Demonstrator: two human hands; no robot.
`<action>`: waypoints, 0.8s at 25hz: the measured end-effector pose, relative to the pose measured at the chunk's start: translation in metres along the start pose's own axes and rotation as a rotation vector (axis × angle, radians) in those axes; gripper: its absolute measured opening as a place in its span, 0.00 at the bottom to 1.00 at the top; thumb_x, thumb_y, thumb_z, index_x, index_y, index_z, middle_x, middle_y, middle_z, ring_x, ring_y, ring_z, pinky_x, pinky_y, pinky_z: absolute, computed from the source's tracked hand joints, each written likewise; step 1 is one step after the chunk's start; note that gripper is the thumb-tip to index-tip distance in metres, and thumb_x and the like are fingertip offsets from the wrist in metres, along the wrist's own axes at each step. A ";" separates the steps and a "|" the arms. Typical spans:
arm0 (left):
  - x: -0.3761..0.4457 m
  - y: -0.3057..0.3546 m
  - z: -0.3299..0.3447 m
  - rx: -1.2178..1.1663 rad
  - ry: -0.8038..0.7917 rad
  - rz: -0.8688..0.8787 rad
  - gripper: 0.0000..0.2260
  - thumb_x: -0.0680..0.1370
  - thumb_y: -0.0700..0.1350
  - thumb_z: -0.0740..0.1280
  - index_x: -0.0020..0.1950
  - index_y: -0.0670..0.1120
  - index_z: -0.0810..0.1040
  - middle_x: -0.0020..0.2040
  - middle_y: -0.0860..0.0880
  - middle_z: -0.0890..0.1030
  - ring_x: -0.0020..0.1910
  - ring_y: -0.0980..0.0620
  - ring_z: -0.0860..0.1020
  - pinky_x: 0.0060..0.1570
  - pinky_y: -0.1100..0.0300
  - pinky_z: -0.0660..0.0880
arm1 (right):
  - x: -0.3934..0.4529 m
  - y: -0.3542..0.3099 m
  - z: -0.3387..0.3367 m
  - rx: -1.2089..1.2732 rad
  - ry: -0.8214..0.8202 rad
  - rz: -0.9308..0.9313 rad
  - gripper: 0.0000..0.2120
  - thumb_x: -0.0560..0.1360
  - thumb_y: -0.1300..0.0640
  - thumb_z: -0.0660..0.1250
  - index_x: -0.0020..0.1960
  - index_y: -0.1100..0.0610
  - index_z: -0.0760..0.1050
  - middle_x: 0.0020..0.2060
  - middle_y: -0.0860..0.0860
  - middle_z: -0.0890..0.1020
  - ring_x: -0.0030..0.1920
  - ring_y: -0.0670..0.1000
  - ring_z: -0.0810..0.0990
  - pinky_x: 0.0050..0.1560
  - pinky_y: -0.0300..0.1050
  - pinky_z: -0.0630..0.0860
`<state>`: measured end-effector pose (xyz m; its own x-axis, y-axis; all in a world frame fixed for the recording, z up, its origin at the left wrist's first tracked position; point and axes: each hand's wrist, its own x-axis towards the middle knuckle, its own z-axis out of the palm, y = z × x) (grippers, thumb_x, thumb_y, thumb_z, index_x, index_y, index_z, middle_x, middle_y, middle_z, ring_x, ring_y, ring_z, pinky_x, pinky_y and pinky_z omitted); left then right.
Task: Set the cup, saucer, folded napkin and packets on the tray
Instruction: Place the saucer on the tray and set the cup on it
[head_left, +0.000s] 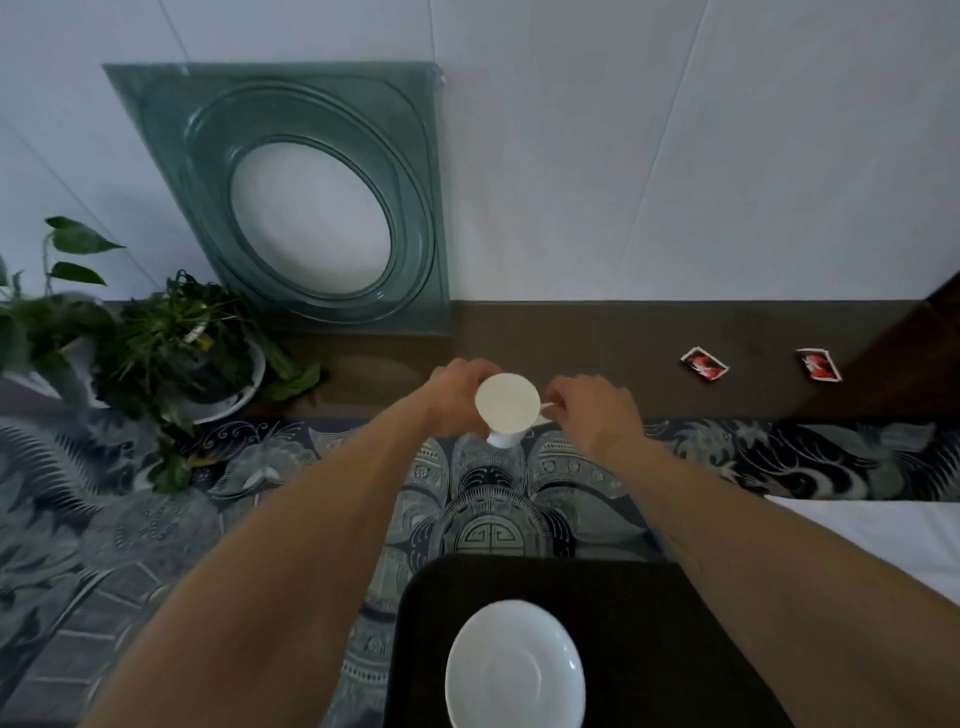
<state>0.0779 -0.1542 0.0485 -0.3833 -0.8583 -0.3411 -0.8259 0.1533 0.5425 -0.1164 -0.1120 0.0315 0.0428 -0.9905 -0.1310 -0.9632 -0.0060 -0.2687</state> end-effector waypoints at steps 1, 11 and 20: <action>-0.016 0.000 0.007 -0.027 -0.002 -0.012 0.36 0.63 0.36 0.78 0.69 0.47 0.71 0.64 0.43 0.75 0.65 0.42 0.71 0.65 0.39 0.70 | -0.018 -0.002 0.004 0.007 0.010 -0.004 0.08 0.79 0.50 0.63 0.55 0.52 0.76 0.50 0.51 0.82 0.54 0.55 0.78 0.59 0.56 0.71; -0.151 -0.013 0.098 -0.159 -0.050 -0.026 0.36 0.63 0.36 0.77 0.68 0.52 0.71 0.66 0.46 0.70 0.67 0.43 0.67 0.67 0.45 0.65 | -0.178 -0.011 0.055 0.145 0.005 0.012 0.06 0.77 0.48 0.65 0.51 0.48 0.79 0.44 0.46 0.82 0.48 0.49 0.80 0.53 0.52 0.76; -0.198 -0.024 0.149 -0.107 -0.155 -0.060 0.37 0.65 0.39 0.75 0.71 0.55 0.67 0.65 0.46 0.68 0.67 0.42 0.63 0.68 0.40 0.64 | -0.242 -0.007 0.101 0.150 -0.091 0.076 0.08 0.78 0.46 0.62 0.55 0.44 0.75 0.49 0.44 0.79 0.53 0.46 0.76 0.58 0.50 0.72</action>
<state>0.1119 0.0850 -0.0111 -0.4002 -0.7777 -0.4847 -0.8038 0.0438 0.5933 -0.0934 0.1413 -0.0317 0.0020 -0.9707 -0.2403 -0.9147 0.0954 -0.3927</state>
